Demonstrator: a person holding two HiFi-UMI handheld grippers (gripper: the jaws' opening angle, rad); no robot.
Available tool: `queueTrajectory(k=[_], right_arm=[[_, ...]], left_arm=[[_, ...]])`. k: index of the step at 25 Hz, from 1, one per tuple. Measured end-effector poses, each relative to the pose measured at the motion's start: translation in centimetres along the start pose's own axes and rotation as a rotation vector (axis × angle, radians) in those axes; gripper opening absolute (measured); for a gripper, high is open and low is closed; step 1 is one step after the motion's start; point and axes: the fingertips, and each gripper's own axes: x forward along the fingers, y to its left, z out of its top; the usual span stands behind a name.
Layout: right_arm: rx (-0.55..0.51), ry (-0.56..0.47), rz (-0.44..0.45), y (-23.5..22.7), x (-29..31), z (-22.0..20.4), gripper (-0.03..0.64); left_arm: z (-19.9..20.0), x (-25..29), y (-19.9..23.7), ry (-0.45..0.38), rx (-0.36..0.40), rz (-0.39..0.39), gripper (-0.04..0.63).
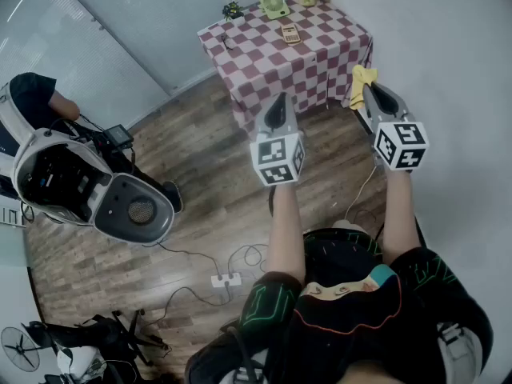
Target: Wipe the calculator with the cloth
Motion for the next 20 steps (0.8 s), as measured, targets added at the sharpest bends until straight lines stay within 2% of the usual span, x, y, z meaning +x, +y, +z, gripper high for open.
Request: queueTrajectory(k=[3,7,11,20], right_arm=[[0.033,-0.015,-0.019,0.2,0.6,0.3,0.034],[0.012,-0.02,-0.01,-0.1,1.5,0.9,0.034],[0.009,-0.004,-0.022,-0.6,2.0,0.1,0.034],[-0.001,0.056,-0.031,-2.2,4.5,-0.7,0.034]], left_arm=[[0.0,-0.1,1.4,0.008,0.012,0.014,0.011],[0.0,0.4,3.3,0.008,0.003,0.058,0.011],[-0.8,1.4,3.2,0.007,0.005,0.039,0.011],[-2.2,4.5,4.4,0.037,-0.055,0.027,0.011]])
